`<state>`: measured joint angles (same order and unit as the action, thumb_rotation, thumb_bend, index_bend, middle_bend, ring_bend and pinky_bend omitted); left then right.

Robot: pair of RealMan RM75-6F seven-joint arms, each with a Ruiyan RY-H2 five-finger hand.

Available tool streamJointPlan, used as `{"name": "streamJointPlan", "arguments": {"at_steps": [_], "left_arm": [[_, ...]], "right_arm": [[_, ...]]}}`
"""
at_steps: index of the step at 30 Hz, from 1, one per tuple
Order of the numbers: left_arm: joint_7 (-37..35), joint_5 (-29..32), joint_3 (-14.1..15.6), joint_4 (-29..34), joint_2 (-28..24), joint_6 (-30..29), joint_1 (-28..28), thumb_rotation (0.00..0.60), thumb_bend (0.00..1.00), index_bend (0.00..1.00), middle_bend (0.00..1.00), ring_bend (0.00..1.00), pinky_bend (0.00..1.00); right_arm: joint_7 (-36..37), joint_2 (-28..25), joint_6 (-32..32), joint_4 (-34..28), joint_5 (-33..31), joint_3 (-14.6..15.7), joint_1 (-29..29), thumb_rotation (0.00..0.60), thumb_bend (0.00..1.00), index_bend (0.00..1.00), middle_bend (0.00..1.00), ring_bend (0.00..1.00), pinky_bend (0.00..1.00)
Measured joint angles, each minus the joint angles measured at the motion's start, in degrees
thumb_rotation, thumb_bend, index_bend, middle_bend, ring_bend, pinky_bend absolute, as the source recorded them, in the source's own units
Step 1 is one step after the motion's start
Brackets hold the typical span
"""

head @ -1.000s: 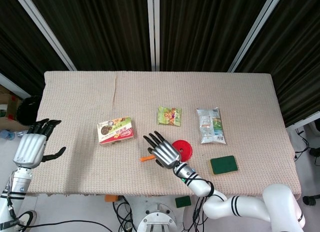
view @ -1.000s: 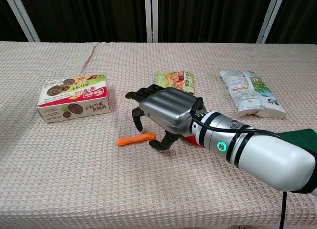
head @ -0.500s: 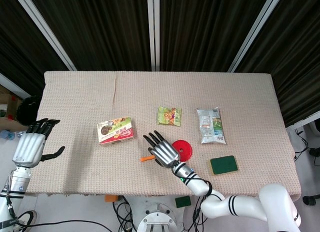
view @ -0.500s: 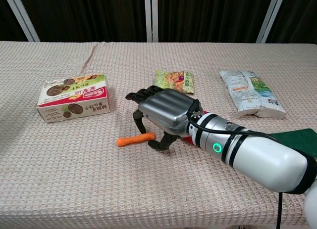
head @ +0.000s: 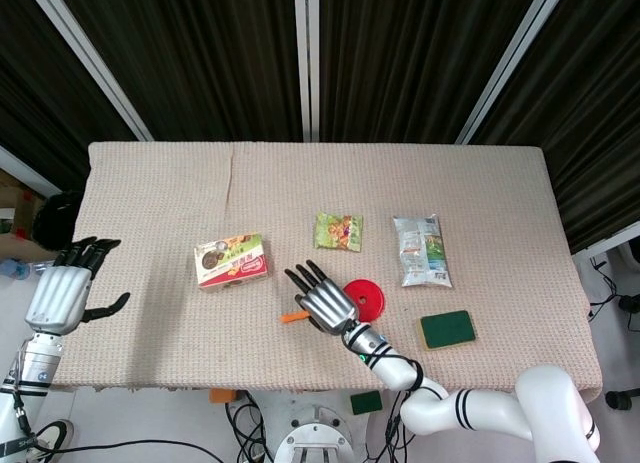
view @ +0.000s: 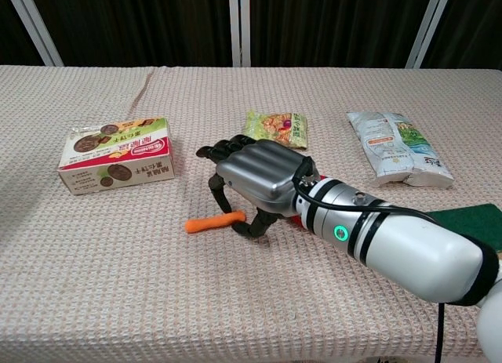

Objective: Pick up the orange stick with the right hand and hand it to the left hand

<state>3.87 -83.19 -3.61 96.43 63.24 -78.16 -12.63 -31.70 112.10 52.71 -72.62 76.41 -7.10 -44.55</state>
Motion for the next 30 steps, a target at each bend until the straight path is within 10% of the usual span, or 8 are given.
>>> {"name": "streamJointPlan", "arguments": {"at_steps": [19, 24, 30], "left_arm": [[0.32, 0.12, 0.11, -0.10, -0.08, 1.96, -0.95, 0.475, 0.21, 0.16, 0.16, 0.10, 0.15], [0.68, -0.31, -0.28, 0.55, -0.98, 5.02, -3.39, 0.595, 0.21, 0.17, 0.16, 0.10, 0.15], [-2.21, -2.24, -0.73, 2.01, -1.60, 8.09, -6.27, 0.600, 0.21, 0.19, 0.16, 0.10, 0.15]], "right_arm": [[-0.17, -4.02, 2.93, -3.81, 1.28, -1.68, -0.24, 0.600, 0.35, 0.62, 0.02, 0.00, 0.00], [-1.39, -8.80, 4.58, -8.41, 0.84, -4.41, -0.30, 0.600, 0.35, 0.64, 0.03, 0.00, 0.00], [-3.29, -15.68, 5.76, -14.08, -0.72, -8.28, -0.71, 0.600, 0.35, 0.64, 0.02, 0.00, 0.00]]}}
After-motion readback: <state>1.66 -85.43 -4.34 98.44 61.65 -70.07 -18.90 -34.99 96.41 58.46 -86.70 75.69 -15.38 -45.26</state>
